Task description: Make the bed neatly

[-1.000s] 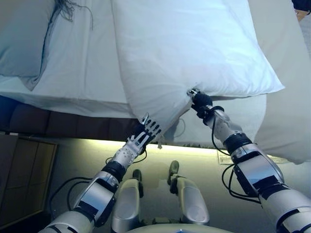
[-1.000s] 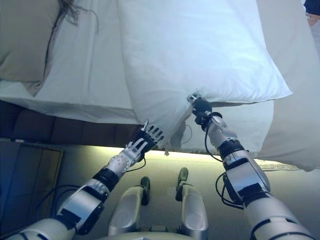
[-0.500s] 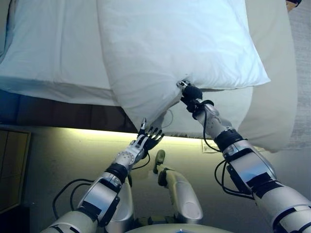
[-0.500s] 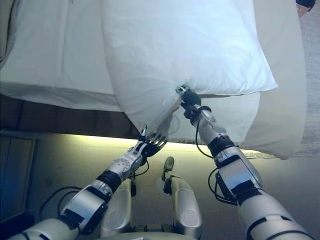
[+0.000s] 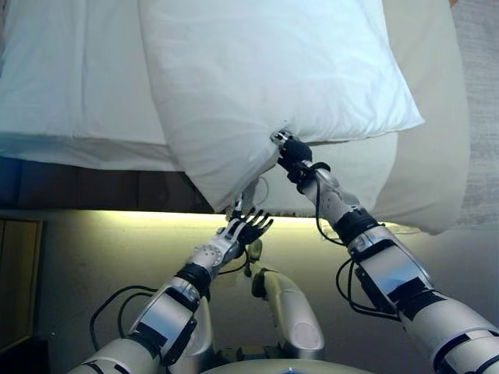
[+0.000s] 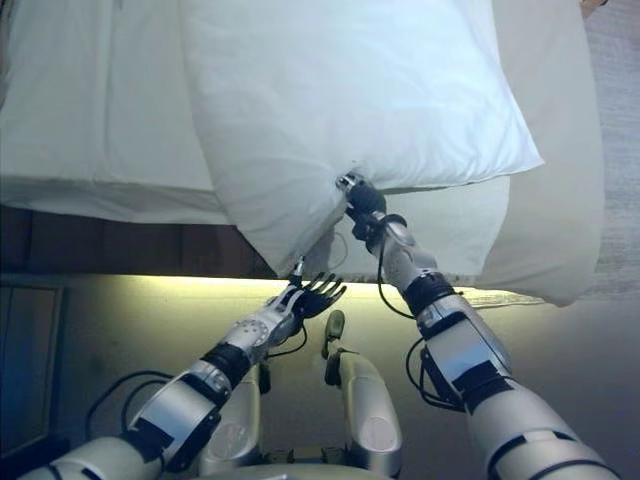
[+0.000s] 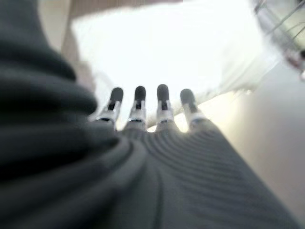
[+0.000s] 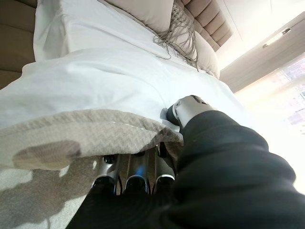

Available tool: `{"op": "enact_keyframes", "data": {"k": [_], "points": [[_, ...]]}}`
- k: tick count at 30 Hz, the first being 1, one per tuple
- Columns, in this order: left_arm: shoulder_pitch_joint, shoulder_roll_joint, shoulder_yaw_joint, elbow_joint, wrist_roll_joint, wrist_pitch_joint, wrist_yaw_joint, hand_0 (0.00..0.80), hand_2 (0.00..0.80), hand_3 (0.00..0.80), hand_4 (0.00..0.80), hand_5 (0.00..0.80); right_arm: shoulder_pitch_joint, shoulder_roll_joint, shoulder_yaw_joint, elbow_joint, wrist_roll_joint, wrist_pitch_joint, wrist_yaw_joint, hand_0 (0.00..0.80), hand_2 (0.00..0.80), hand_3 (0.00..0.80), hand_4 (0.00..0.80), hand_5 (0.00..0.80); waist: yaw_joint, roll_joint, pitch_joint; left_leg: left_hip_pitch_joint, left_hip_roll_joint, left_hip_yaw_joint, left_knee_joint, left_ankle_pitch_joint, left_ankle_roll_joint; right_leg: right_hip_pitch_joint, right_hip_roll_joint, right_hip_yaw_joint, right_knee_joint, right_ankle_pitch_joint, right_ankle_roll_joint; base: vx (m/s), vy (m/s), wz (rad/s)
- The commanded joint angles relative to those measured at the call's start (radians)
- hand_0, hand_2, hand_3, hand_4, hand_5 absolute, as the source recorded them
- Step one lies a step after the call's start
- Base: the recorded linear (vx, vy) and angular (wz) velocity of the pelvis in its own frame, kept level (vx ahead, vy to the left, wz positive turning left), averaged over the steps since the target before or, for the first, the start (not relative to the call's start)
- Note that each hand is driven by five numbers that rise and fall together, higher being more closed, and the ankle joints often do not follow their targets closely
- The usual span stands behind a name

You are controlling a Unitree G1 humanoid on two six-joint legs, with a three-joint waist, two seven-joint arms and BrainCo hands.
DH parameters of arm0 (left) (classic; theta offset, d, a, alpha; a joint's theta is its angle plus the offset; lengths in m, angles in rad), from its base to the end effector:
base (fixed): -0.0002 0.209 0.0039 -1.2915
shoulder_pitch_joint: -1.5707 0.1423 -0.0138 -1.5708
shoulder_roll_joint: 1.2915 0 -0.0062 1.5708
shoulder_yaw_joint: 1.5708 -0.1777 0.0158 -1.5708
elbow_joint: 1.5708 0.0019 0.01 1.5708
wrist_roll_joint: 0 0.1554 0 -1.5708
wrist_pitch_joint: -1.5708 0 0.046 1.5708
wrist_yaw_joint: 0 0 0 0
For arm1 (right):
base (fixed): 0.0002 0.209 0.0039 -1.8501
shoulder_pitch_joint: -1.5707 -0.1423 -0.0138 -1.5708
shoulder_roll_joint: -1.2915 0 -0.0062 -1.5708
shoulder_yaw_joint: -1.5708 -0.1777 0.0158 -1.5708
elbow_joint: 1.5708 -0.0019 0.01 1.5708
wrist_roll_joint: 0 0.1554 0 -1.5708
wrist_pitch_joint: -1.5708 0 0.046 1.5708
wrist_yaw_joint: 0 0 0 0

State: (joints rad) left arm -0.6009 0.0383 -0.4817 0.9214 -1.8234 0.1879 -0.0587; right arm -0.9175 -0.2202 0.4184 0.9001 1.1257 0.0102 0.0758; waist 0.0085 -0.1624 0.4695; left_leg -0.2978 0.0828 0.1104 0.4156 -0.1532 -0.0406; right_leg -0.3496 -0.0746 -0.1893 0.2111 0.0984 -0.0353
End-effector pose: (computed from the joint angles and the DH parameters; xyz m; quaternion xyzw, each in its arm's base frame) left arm 0.2847 0.0599 0.0079 -0.6164 0.3314 -0.0942 0.7081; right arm 0.3579 -0.1050 0.1172 0.2710 0.0807 0.1616 0.9455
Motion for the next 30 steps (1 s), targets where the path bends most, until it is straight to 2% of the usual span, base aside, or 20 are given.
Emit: {"op": "enact_keyframes", "data": {"k": [1,6,16,23,30], "points": [[-0.070,-0.111,-0.022,-0.077,-0.024,-0.013,-0.088,0.000,0.000,0.000,0.000,0.000,-0.052,0.003,0.007,-0.166,0.020,-0.050,0.038,0.800,0.800,0.800,0.800,0.800,-0.010,0.019,-0.024,-0.029,0.005,-0.008,-0.041,0.096,0.001,0.083,-0.045,0.012,0.022,-0.072,0.072,0.040,-0.009,-0.04],[-0.111,-0.123,-0.005,-0.103,-0.057,-0.071,-0.111,0.000,0.000,0.000,0.000,0.000,-0.028,0.030,0.004,-0.180,0.027,-0.046,0.038,0.800,0.800,0.800,0.800,0.800,-0.024,0.016,-0.042,-0.011,0.013,-0.001,-0.044,0.092,-0.001,0.099,-0.038,0.017,0.020,-0.079,0.067,0.045,-0.015,-0.05],[-0.159,-0.133,0.042,-0.141,-0.149,-0.278,-0.171,0.000,0.000,0.000,0.000,0.000,0.023,0.048,0.013,-0.234,0.015,-0.037,0.010,0.800,0.800,0.800,0.800,0.800,-0.046,0.015,-0.067,0.004,0.021,0.007,-0.042,0.091,-0.007,0.110,-0.032,0.027,0.025,-0.092,0.060,0.020,-0.001,-0.04],[-0.164,-0.148,0.073,-0.167,-0.149,-0.409,-0.194,0.000,0.000,0.000,0.000,0.000,0.059,0.046,0.010,-0.254,0.021,-0.053,0.014,0.800,0.800,0.800,0.800,0.800,-0.046,0.011,-0.068,-0.003,0.021,-0.001,-0.038,0.094,-0.011,0.109,-0.031,0.016,0.030,-0.097,0.059,0.000,0.000,0.00],[-0.154,-0.139,0.104,-0.165,-0.149,-0.507,-0.160,0.000,0.000,0.000,0.000,0.000,0.080,0.043,0.001,-0.253,0.021,-0.067,0.017,0.800,0.800,0.800,0.800,0.800,-0.036,0.010,-0.065,-0.009,0.016,-0.016,-0.036,0.097,-0.016,0.110,-0.035,-0.001,0.034,-0.102,0.062,-0.001,-0.010,0.01]]}}
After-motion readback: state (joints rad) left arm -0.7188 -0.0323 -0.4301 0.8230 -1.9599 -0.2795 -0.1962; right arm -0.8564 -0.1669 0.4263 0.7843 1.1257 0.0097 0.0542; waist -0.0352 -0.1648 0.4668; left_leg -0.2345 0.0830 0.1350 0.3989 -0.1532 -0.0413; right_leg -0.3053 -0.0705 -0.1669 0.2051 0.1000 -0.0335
